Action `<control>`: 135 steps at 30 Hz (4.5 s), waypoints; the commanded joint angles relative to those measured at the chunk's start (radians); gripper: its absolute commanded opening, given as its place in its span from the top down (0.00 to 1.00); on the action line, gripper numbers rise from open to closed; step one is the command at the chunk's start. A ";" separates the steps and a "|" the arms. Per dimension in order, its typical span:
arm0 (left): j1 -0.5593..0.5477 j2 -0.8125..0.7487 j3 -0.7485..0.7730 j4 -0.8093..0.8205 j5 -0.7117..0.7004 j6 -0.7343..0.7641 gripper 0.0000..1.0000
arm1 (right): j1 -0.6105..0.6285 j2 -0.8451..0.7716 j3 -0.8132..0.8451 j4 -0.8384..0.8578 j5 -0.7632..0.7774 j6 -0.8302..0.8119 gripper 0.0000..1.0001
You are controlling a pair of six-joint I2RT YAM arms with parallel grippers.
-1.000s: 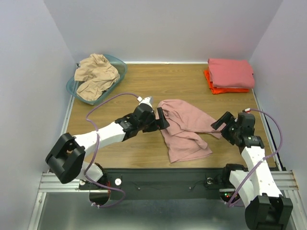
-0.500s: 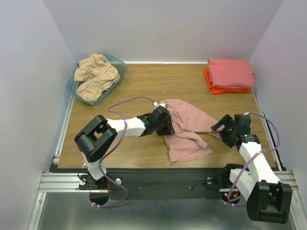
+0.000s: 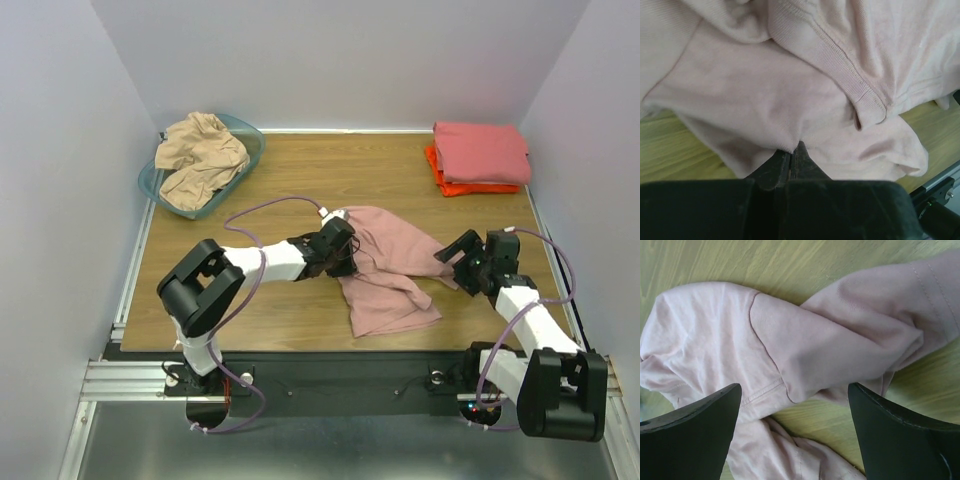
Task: Fold and stack the t-shirts
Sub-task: Flatten the tshirt out
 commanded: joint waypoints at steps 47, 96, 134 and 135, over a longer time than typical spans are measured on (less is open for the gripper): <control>0.271 -0.714 0.547 -0.365 -0.659 0.344 1.00 | -0.001 0.192 1.181 -0.058 -0.073 -0.143 1.00; 0.746 -0.902 -0.168 -0.527 -0.184 0.098 0.10 | -0.004 -0.030 0.528 -0.420 0.185 -0.309 0.00; -0.287 -0.314 -0.456 -0.067 0.127 -0.492 0.09 | 0.500 1.202 1.078 -0.058 0.029 -0.496 0.00; -0.324 -0.278 -0.421 -0.055 0.130 -0.472 0.09 | 0.514 1.229 1.124 -0.065 -0.010 -0.528 0.00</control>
